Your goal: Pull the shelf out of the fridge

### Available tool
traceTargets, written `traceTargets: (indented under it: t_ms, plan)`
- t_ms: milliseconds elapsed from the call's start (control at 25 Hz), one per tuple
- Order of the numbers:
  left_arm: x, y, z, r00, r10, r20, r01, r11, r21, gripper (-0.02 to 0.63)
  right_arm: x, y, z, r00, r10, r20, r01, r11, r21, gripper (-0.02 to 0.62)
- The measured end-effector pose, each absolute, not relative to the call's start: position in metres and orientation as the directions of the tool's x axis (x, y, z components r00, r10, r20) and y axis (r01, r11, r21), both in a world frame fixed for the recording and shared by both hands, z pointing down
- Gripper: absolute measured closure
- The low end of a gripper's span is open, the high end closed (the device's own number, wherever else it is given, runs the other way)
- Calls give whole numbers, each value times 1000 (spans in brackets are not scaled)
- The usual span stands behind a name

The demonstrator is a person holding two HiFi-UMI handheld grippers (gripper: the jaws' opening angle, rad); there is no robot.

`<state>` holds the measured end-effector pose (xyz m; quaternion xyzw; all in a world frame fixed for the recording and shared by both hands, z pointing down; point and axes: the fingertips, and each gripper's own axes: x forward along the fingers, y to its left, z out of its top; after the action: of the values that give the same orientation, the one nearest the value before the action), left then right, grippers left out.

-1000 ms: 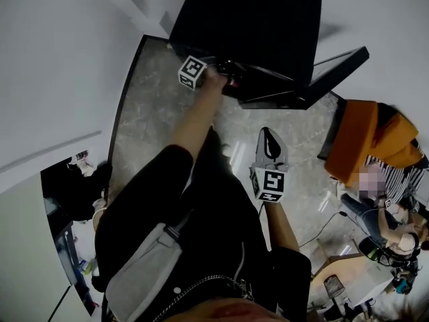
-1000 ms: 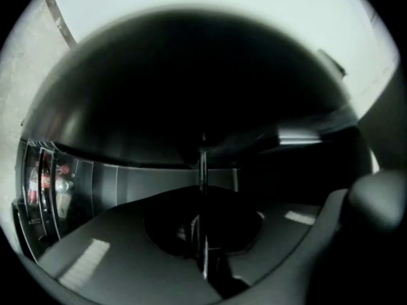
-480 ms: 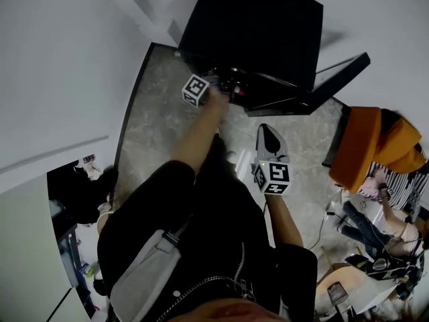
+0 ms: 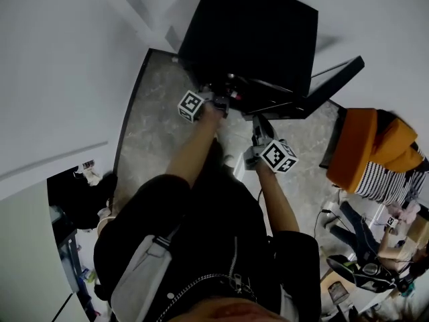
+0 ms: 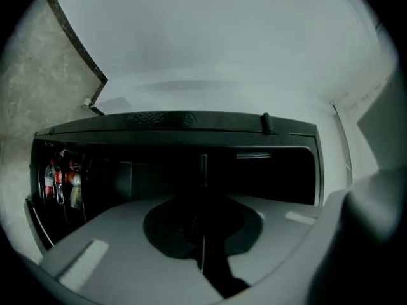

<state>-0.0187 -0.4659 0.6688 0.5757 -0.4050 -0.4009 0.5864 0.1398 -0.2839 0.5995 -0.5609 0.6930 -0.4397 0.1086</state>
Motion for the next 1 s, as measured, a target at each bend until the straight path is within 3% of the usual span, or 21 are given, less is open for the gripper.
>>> traceTargets:
  t_ms: [200,360,640,800,1000]
  plan:
    - [-24,-452,669,359,-933,23,4,26,1000,584,155,-292,632,-333,-893,302,-451,-130,-883,492]
    - [-29,-441,667,376,-926,15,16,23,1000,583,169,-294,651,-280,-911,303,-359,-193,-913,454]
    - [-36,-417,665,402,-915,4,41,22,999,583,193,-313,666,-219,-959,180,-205,-136,-969,397]
    - [-38,-401,662,425,-905,1,67,33,997,583,199,-323,670,-206,-970,127,-122,-104,-987,404]
    - [-42,-387,659,443,-896,0,75,37,997,583,201,-329,666,-199,-977,74,-61,-63,-996,461]
